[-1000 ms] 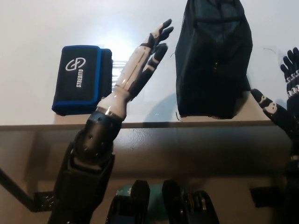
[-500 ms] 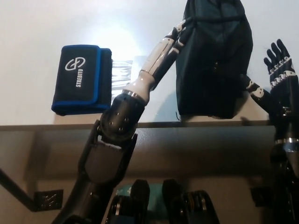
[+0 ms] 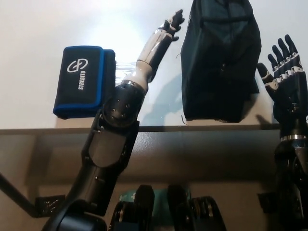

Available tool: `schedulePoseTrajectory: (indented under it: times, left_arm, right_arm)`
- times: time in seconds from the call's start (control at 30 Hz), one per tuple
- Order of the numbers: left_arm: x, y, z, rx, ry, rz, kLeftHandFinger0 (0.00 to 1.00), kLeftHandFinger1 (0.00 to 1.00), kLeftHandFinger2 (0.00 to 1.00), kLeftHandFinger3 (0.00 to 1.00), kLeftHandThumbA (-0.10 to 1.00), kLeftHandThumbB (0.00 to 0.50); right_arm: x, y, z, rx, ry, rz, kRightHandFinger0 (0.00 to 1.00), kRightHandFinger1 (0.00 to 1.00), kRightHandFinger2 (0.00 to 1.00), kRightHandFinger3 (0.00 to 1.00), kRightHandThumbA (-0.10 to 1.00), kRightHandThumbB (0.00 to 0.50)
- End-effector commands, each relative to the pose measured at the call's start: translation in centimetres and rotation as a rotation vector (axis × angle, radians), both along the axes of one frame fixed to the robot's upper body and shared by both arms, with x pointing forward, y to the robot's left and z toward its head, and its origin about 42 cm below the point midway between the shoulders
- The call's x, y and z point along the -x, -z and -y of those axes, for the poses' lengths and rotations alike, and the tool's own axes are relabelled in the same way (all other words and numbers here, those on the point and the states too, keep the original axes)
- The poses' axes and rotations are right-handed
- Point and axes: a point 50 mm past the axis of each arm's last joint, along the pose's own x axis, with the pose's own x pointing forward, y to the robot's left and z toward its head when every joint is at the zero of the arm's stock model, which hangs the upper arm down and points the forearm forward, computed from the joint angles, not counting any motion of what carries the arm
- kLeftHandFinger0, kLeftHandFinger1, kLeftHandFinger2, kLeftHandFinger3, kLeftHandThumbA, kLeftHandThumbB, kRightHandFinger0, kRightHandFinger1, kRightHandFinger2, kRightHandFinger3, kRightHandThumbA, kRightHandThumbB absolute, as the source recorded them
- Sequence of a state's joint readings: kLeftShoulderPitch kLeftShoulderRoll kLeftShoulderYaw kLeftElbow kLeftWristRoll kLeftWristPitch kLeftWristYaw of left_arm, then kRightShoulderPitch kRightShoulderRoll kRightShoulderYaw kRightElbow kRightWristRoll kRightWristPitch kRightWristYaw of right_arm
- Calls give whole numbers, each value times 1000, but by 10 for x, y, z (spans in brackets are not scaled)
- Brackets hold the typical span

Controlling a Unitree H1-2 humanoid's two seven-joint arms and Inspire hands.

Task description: Use both hands to pick up the lunch bag on the right hand side and smoothly move it near the note book on the left hand side

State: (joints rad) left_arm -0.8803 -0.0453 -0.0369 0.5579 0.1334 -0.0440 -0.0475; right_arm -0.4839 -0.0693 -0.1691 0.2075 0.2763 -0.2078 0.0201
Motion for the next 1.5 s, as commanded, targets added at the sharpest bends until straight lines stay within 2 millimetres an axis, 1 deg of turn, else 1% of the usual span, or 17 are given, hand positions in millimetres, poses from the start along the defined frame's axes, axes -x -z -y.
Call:
schedulePoseTrajectory:
  times: [0.0, 0.1, 0.2, 0.27, 0.43, 0.57, 0.73, 0.9, 0.93, 1.03, 1.07, 1.13, 1.2, 1.27, 1.33, 1.4, 1.47]
  left_arm:
    - [-10, -37, -1, 58, -20, 108, 1000, 1000, 1000, 1000, 1000, 276]
    - [-14, -31, -1, 45, -24, 96, 1000, 1000, 1000, 1000, 1000, 280]
    - [-20, -23, 4, 23, -22, 72, 1000, 1000, 1000, 1000, 1000, 320]
    - [-24, -17, 9, 11, -12, 41, 1000, 1000, 1000, 1000, 1000, 377]
    - [-29, -5, 16, -15, -11, 4, 1000, 1000, 1000, 1000, 1000, 375]
    - [-35, 13, 26, -35, -16, -58, 1000, 1000, 1000, 1000, 1000, 389]
    - [-36, 28, 35, -46, -1, -129, 1000, 1000, 1000, 1000, 1000, 380]
    - [-33, 35, 44, -3, 31, -167, 1000, 1000, 1000, 1000, 1000, 377]
    - [-33, 34, 47, -1, 38, -165, 1000, 1000, 1000, 1000, 1000, 371]
    - [-31, 34, 52, 4, 45, -163, 1000, 1000, 1000, 1000, 1000, 372]
    - [-30, 35, 52, 1, 45, -160, 1000, 1000, 1000, 1000, 1000, 377]
    - [-29, 35, 52, -2, 44, -149, 1000, 1000, 1000, 1000, 1000, 405]
    - [-28, 36, 51, 11, 48, -138, 1000, 1000, 1000, 1000, 1000, 414]
    - [-27, 38, 45, 31, 37, -137, 1000, 1000, 1000, 1000, 1000, 448]
    - [-25, 41, 40, 48, 31, -132, 1000, 1000, 1000, 1000, 1000, 445]
    - [-23, 43, 33, 38, 21, -123, 1000, 1000, 1000, 1000, 1000, 478]
    - [-20, 45, 26, 82, 27, -133, 1000, 1000, 1000, 1000, 1000, 462]
  right_arm:
    - [-11, -29, 0, -47, -52, 80, 1000, 1000, 1000, 1000, 1000, 323]
    - [-12, -29, -1, -51, -64, 76, 1000, 1000, 1000, 1000, 1000, 335]
    - [-16, -26, -6, -61, -77, 68, 1000, 1000, 1000, 1000, 1000, 342]
    - [-24, -21, -10, -82, -92, 46, 1000, 1000, 1000, 1000, 1000, 326]
    - [-45, -11, -15, -120, -95, -3, 1000, 1000, 1000, 1000, 1000, 308]
    - [-66, -2, -19, -161, -106, -62, 1000, 1000, 1000, 1000, 1000, 312]
    - [-86, 6, -34, -193, -142, -106, 1000, 1000, 1000, 1000, 1000, 325]
    - [-93, 13, -48, -233, -168, -134, 1000, 1000, 1000, 1000, 1000, 335]
    - [-94, 14, -53, -233, -174, -140, 1000, 1000, 1000, 1000, 1000, 356]
    - [-94, 16, -67, -232, -200, -140, 1000, 1000, 1000, 1000, 1000, 349]
    - [-94, 17, -72, -224, -205, -139, 1000, 1000, 1000, 1000, 1000, 336]
    - [-93, 17, -78, -197, -209, -133, 1000, 1000, 1000, 1000, 1000, 349]
    - [-92, 18, -86, -188, -223, -131, 1000, 1000, 1000, 1000, 1000, 344]
    - [-90, 18, -92, -191, -246, -135, 1000, 1000, 1000, 1000, 1000, 362]
    - [-89, 19, -97, -187, -257, -143, 1000, 1000, 1000, 1000, 1000, 370]
    - [-87, 21, -102, -194, -262, -148, 1000, 1000, 1000, 1000, 1000, 369]
    - [-85, 22, -108, -195, -278, -151, 1000, 1000, 1000, 1000, 1000, 376]
